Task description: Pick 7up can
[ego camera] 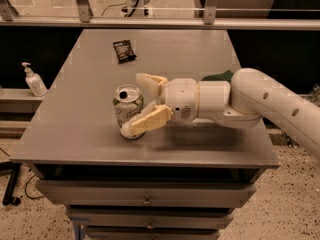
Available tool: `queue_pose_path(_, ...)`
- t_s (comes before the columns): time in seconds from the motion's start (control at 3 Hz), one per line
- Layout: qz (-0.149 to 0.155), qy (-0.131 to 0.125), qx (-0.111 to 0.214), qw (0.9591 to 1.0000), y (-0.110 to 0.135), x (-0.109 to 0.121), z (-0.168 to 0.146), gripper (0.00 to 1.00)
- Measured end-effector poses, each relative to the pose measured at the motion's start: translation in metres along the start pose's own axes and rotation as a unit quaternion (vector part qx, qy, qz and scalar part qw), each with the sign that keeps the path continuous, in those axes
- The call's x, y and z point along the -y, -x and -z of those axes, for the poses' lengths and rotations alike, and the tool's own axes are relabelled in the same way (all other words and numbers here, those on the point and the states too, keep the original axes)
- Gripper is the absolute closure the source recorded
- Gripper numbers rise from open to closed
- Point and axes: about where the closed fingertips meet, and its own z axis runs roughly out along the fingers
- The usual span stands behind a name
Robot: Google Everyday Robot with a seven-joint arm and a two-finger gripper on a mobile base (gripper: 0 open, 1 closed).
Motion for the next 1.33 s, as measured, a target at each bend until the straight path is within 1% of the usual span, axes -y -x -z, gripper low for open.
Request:
queue_pose_path(0.33,0.006,0.002,0.01,0.9999,-0.002,-0.006,-0.004,0.18)
queue_pose_path(0.67,0.013,-0.002,0.015,0.9998,-0.004,-0.009,-0.005,0.42)
queue_pose_path(1.0,0.023,-0.011,0.017,0.9995,-0.002,-0.005,-0.001,0.64)
queue_pose_path(1.33,0.041,-0.024,0.012,0.9988,0.008,0.01,0.006,0.88)
